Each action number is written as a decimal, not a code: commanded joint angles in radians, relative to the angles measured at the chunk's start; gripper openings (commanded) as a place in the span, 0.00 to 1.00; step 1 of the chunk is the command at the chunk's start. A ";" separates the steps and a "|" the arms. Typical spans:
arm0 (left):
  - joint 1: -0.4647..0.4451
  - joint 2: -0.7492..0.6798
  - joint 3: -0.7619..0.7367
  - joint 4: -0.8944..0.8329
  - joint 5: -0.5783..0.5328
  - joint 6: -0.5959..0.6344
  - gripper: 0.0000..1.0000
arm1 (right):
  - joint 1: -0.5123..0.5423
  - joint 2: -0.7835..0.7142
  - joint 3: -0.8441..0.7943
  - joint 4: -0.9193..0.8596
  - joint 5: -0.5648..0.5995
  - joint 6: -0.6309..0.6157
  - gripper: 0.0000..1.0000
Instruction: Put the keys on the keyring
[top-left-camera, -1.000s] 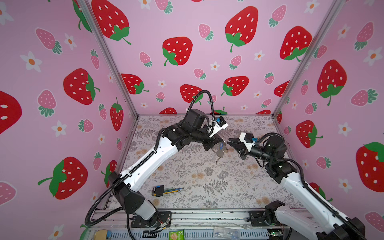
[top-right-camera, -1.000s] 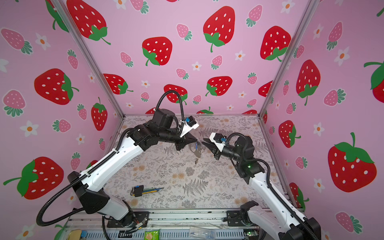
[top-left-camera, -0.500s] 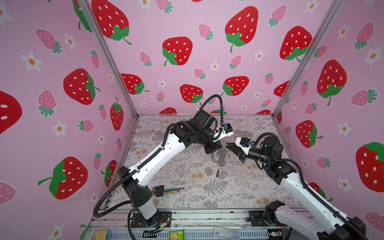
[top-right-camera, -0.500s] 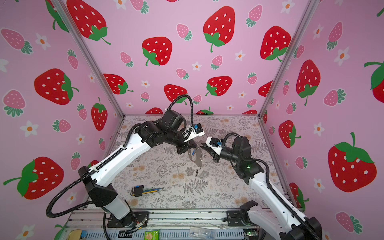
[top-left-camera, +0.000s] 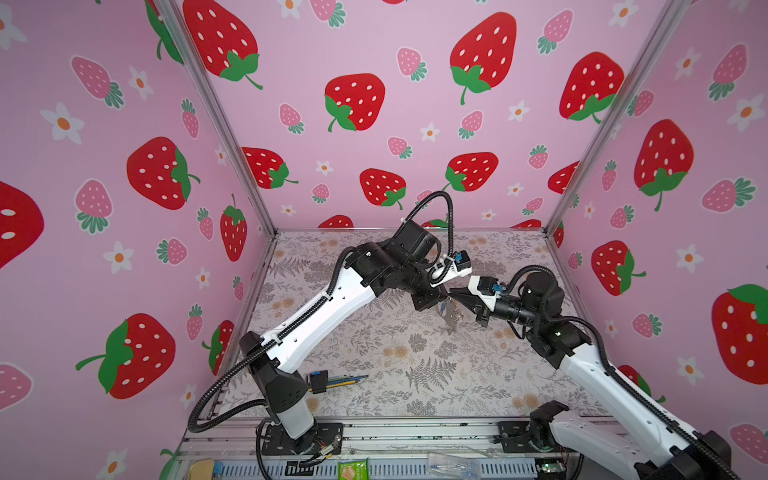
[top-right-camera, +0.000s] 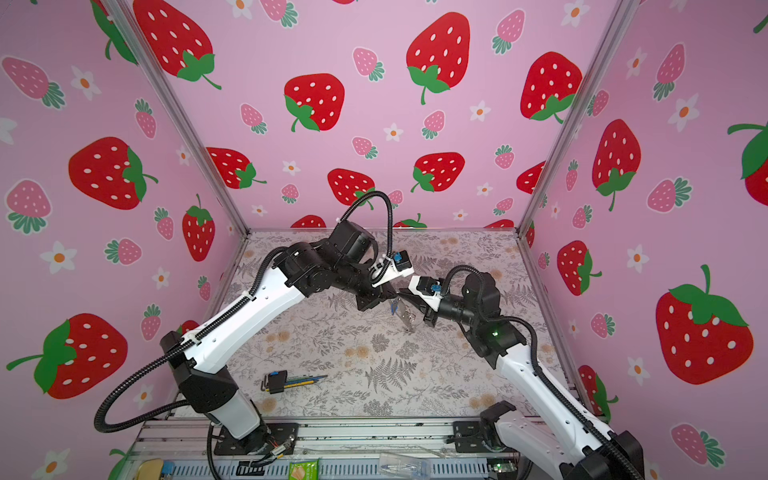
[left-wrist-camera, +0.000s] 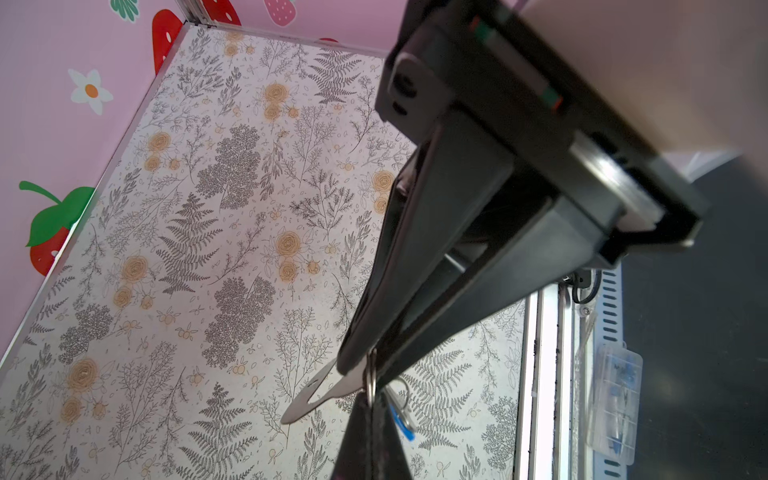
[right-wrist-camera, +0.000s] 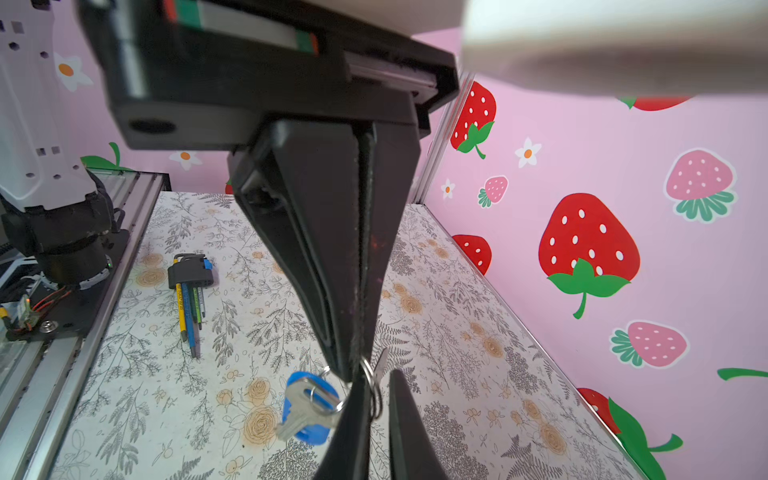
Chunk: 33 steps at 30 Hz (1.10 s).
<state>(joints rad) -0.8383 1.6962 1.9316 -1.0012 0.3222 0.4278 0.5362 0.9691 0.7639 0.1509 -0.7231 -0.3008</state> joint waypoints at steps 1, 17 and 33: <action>-0.018 0.013 0.047 -0.026 0.011 0.036 0.00 | 0.005 0.004 0.031 -0.006 -0.007 -0.024 0.10; 0.093 -0.259 -0.357 0.410 0.016 -0.152 0.38 | 0.001 -0.018 -0.044 0.172 -0.009 0.137 0.00; 0.114 -0.377 -0.699 0.764 0.162 -0.381 0.42 | 0.002 0.016 -0.038 0.283 -0.021 0.247 0.00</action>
<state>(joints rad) -0.7185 1.3357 1.2339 -0.3202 0.4580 0.0841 0.5404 0.9878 0.7216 0.3752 -0.7280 -0.0776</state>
